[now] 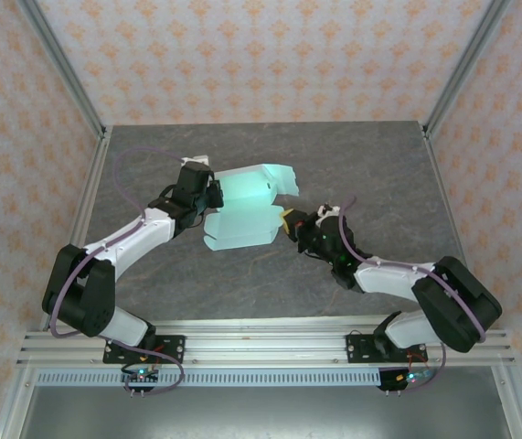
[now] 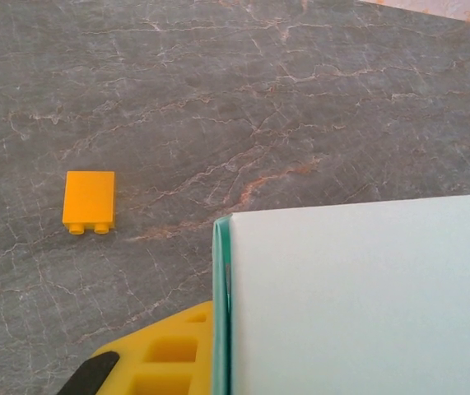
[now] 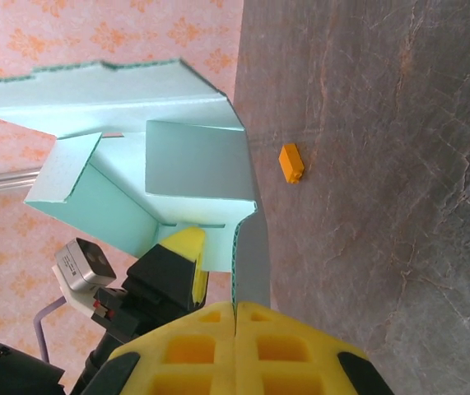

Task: Fold the paper box

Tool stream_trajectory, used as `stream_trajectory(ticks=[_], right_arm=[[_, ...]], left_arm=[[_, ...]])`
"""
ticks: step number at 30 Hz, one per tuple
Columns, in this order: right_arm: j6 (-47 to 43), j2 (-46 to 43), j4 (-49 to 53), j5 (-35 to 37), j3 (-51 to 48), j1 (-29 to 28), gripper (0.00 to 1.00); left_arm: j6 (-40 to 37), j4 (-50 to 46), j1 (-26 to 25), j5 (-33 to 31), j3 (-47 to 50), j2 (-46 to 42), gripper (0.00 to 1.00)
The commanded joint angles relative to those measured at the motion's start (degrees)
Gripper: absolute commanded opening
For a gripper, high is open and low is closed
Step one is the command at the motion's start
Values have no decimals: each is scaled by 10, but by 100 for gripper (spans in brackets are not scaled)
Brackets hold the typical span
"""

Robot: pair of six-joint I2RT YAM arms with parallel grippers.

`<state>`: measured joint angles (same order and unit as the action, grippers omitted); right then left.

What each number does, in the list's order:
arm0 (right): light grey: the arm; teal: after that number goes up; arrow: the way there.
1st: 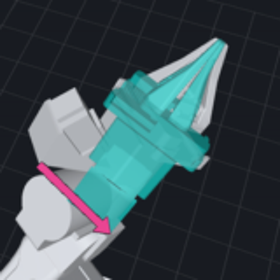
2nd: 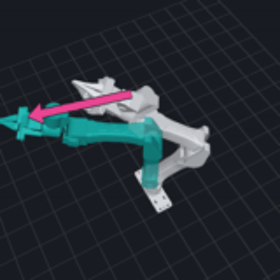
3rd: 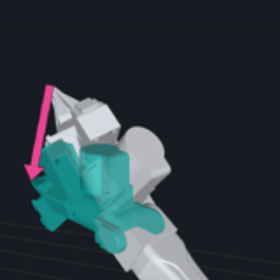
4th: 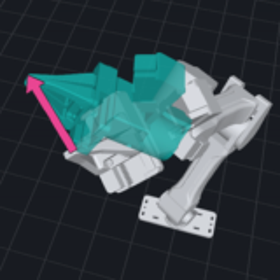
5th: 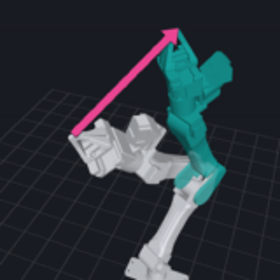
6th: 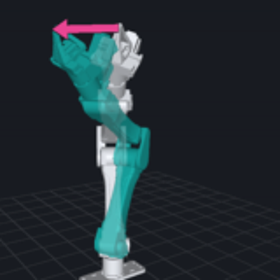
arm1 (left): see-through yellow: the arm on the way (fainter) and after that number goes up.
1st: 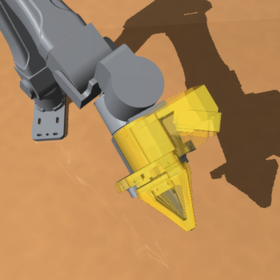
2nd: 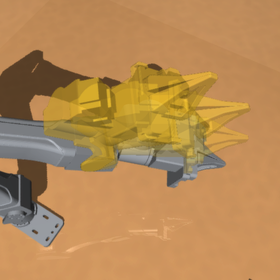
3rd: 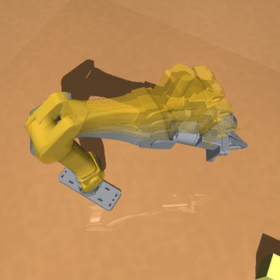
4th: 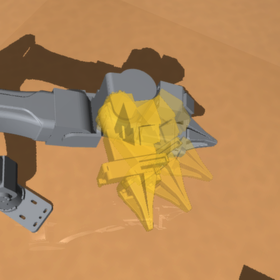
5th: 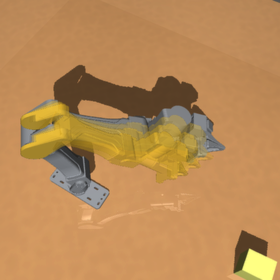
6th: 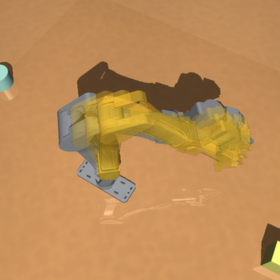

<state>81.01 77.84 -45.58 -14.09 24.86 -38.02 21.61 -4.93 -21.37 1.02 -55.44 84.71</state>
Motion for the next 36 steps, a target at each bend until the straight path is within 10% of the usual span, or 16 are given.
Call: stream_trajectory(ticks=[1,11,18,28,36], right_arm=[[-5,-36,35,55,3,0,0],[-183,-117,294,64,77,20,34],[-466,-171,498,52,177,71,48],[-732,-26,611,-23,355,209,45],[-834,110,633,-236,450,206,42]], left_arm=[[8,-3,-1,-9,5,-14,1],[4,-6,-1,-4,3,-16,1],[-1,-10,0,-1,4,-16,1],[0,-9,0,18,2,-17,1],[-8,-20,-1,20,-7,-16,1]])
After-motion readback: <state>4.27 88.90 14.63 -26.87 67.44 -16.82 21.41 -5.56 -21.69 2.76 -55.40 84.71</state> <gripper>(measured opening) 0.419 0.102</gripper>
